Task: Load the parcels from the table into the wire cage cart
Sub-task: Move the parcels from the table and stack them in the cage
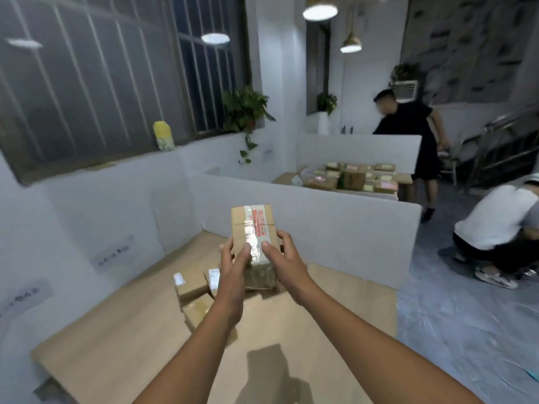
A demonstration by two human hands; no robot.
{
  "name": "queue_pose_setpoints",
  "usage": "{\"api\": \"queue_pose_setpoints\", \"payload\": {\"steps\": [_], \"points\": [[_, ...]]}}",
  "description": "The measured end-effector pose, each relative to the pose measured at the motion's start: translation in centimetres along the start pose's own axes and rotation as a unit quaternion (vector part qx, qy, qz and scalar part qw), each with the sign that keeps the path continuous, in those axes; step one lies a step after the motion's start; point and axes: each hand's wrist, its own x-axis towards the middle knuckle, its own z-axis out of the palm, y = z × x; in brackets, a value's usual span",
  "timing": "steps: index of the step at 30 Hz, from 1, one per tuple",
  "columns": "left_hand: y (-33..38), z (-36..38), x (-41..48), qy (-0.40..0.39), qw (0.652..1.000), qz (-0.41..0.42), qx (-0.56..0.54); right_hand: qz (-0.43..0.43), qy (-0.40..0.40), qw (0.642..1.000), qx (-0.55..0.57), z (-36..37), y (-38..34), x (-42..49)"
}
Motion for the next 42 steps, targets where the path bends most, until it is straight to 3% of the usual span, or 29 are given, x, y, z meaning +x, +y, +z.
{"api": "queue_pose_setpoints", "payload": {"steps": [5,12,20,25,31,36,42], "points": [[8.2,-9.6,0.3,0.063,0.994,0.091,0.019,-0.055,-0.105,0.992,0.047,11.3,-4.9,2.5],[16.6,-29.2,-2.6,0.204,0.954,0.185,0.118,-0.073,-0.311,0.945,0.072,32.7,-8.4,2.4],[17.4,-46.2,-8.6,0.391,0.887,0.226,0.096,-0.058,-0.477,0.874,0.07,52.5,-4.9,-1.0],[14.6,-54.0,-13.3,0.518,0.815,0.238,0.101,-0.014,-0.628,0.776,0.055,62.9,0.1,-2.9],[12.1,-57.6,-20.4,0.672,0.696,0.22,0.124,0.08,-0.736,0.667,0.082,72.8,5.6,-10.5],[8.3,-57.1,-27.7,0.759,0.617,0.176,0.106,0.152,-0.823,0.544,0.059,74.8,11.1,-18.4],[2.6,-57.0,-35.6,0.825,0.55,0.128,0.031,0.196,-0.876,0.44,-0.014,75.2,17.3,-27.5]]}}
